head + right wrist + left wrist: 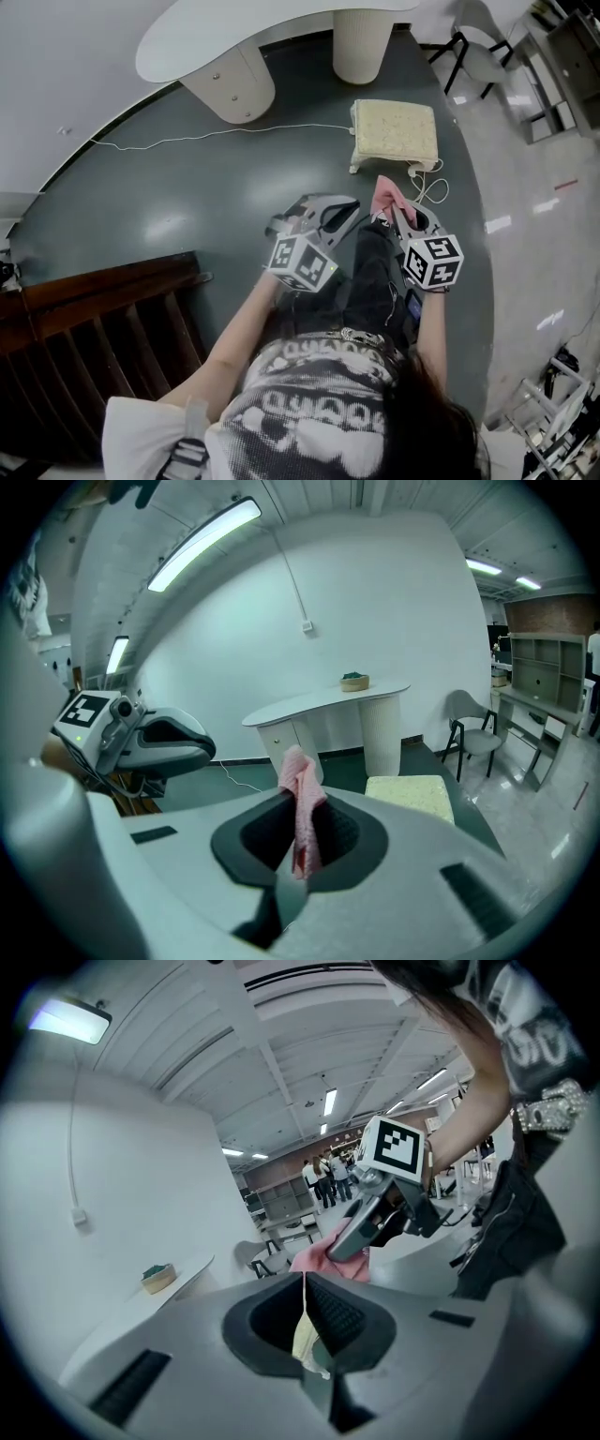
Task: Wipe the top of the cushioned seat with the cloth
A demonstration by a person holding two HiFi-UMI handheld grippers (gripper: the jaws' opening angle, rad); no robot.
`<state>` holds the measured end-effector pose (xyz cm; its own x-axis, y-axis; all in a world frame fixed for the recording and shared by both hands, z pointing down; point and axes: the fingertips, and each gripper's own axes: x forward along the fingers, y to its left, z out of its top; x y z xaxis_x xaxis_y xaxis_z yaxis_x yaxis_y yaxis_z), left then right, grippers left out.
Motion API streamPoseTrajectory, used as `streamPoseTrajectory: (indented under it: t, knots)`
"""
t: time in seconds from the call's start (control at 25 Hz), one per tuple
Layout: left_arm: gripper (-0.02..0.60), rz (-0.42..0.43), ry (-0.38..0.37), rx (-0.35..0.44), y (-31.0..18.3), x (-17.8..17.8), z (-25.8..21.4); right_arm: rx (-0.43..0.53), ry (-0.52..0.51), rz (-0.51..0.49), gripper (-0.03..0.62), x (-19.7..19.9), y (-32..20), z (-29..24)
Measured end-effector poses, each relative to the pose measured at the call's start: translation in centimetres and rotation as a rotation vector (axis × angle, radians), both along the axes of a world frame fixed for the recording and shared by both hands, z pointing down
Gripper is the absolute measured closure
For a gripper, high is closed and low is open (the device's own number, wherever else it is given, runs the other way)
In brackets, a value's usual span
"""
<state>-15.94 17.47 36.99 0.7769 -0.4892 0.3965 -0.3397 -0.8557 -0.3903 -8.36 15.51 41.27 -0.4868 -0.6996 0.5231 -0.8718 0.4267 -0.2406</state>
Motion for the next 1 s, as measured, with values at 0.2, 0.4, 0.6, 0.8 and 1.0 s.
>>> streamPoseTrajectory:
  t: [0.2,0.4,0.6,0.8,1.0]
  knots:
    - [0.574,0.010,0.015,0.007,1.2,-0.3,-0.3,0.015,0.015,0.003,0.586,-0.6,1.7,-0.4]
    - [0.574,0.028,0.018,0.014,2.1,-0.2,-0.8,0.034,0.022,0.008,0.586,-0.7,2.6,-1.1]
    - [0.574,0.036,0.018,0.017,2.7,-0.3,-1.0,0.043,0.029,0.013,0.586,-0.8,3.0,-1.3]
    - [0.575,0.034,0.017,0.020,3.2,-0.2,-1.1,0.043,0.034,0.012,0.586,-0.8,3.5,-1.3]
    - [0.575,0.033,0.016,0.024,3.8,-0.3,-1.1,0.048,0.032,0.012,0.586,-0.9,3.9,-1.2]
